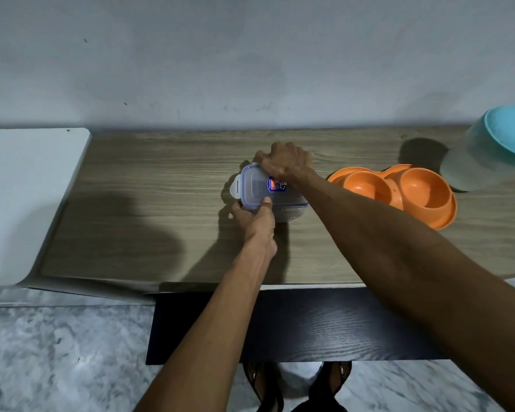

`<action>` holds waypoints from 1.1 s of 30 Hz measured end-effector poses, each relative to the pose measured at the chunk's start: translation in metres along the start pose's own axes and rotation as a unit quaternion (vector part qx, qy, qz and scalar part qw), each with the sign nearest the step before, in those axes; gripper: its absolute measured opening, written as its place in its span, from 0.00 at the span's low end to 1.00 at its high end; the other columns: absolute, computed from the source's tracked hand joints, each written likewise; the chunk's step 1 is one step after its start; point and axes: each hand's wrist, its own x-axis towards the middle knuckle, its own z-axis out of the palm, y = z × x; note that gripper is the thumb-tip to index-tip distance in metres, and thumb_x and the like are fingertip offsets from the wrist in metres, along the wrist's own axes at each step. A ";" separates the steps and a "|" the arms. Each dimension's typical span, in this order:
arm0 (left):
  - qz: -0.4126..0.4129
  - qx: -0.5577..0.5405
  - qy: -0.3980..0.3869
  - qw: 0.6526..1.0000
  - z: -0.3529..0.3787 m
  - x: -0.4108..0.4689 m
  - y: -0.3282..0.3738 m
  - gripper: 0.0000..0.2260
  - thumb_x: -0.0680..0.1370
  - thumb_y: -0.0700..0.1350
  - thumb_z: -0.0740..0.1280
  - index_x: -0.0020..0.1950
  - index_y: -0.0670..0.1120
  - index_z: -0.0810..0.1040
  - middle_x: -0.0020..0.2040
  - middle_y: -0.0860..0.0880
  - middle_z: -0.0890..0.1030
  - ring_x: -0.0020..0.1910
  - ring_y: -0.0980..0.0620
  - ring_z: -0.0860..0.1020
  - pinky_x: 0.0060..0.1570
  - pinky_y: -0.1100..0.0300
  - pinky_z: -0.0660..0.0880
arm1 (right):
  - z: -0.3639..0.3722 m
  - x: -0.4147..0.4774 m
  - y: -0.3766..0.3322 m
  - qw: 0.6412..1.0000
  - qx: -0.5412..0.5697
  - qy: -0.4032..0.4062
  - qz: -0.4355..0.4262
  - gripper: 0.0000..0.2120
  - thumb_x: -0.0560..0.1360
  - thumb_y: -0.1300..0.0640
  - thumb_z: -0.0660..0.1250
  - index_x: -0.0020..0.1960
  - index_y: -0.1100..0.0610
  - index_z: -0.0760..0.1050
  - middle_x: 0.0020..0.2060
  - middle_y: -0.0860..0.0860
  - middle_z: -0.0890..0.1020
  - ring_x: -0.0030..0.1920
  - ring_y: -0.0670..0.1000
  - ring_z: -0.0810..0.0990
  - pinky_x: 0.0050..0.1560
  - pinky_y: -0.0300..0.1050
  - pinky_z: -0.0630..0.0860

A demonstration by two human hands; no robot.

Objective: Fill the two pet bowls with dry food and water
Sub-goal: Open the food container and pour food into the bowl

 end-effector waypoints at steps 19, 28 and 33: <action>0.009 0.068 -0.098 0.993 -0.029 -0.018 0.014 0.08 0.80 0.50 0.67 0.58 0.52 0.76 0.41 0.51 0.79 0.34 0.55 0.74 0.34 0.63 0.72 | -0.028 -0.070 0.062 0.934 0.289 0.046 0.203 0.19 0.69 0.50 0.69 0.50 0.65 0.80 0.47 0.61 0.83 0.50 0.62 0.82 0.43 0.48 0.75; 0.042 0.116 -0.095 0.988 -0.040 -0.006 0.024 0.11 0.83 0.56 0.55 0.49 0.53 0.73 0.32 0.51 0.65 0.27 0.56 0.60 0.28 0.63 0.59 | -0.063 -0.058 0.032 0.861 0.479 0.060 0.159 0.11 0.71 0.67 0.68 0.36 0.57 0.68 0.36 0.58 0.75 0.34 0.56 0.76 0.35 0.55 0.83; 0.044 0.182 -0.088 0.978 -0.049 0.016 0.025 0.18 0.82 0.55 0.59 0.40 0.44 0.75 0.32 0.50 0.68 0.30 0.53 0.65 0.30 0.62 0.63 | -0.074 -0.011 0.031 0.832 0.518 0.089 0.177 0.11 0.73 0.68 0.67 0.38 0.56 0.69 0.44 0.60 0.77 0.40 0.57 0.77 0.31 0.50 0.81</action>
